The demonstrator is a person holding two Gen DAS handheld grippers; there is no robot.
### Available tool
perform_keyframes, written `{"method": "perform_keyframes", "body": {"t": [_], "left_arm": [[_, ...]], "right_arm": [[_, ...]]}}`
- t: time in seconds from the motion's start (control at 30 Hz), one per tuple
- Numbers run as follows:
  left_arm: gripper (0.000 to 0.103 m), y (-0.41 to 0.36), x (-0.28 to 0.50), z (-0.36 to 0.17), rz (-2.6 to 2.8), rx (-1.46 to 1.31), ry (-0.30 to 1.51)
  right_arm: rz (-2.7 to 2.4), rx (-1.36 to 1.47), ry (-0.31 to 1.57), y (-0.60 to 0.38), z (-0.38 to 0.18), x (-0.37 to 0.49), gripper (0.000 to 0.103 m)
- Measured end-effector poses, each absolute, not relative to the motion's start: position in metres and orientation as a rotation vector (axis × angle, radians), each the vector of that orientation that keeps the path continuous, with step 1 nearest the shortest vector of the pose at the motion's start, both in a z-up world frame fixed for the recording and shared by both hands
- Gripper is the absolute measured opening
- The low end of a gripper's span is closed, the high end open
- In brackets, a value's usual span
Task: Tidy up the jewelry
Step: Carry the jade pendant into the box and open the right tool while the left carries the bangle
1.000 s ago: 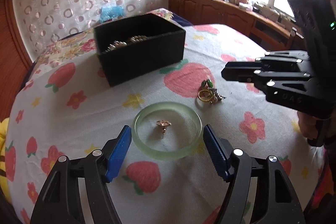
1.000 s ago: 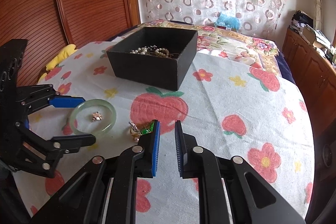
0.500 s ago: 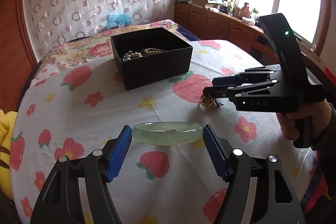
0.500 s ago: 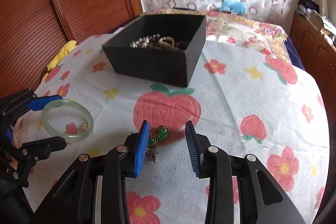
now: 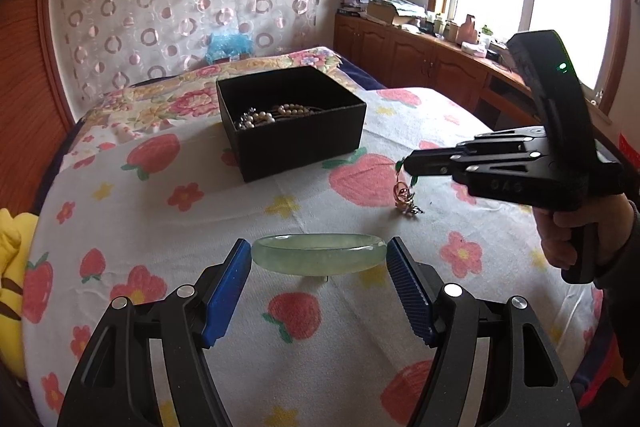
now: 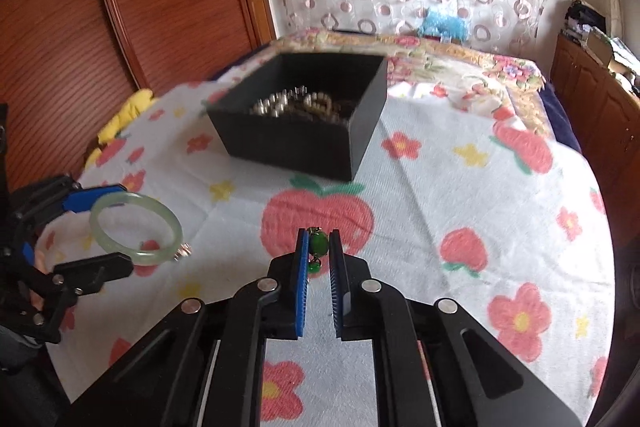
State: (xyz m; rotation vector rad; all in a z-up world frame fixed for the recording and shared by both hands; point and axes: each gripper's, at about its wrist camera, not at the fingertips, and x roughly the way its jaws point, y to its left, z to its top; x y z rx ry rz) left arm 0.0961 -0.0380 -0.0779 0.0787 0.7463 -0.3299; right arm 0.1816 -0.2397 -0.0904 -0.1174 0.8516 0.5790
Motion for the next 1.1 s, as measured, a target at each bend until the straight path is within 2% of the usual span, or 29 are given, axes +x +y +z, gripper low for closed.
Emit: {"method": "perform_keyframes", "body": {"t": [0.6, 1.1], "left_arm": [[0.067, -0.032, 0.090, -0.058, -0.318, 0.060, 0.680], [0.067, -0.017, 0.112, -0.036, -0.279, 0.051, 0.633]], "right_arm": [[0.578, -0.146, 0.699, -0.236, -0.030, 0.168, 0.011], [0.560, -0.146, 0.613, -0.202, 0.008, 0.209, 0.011]]}}
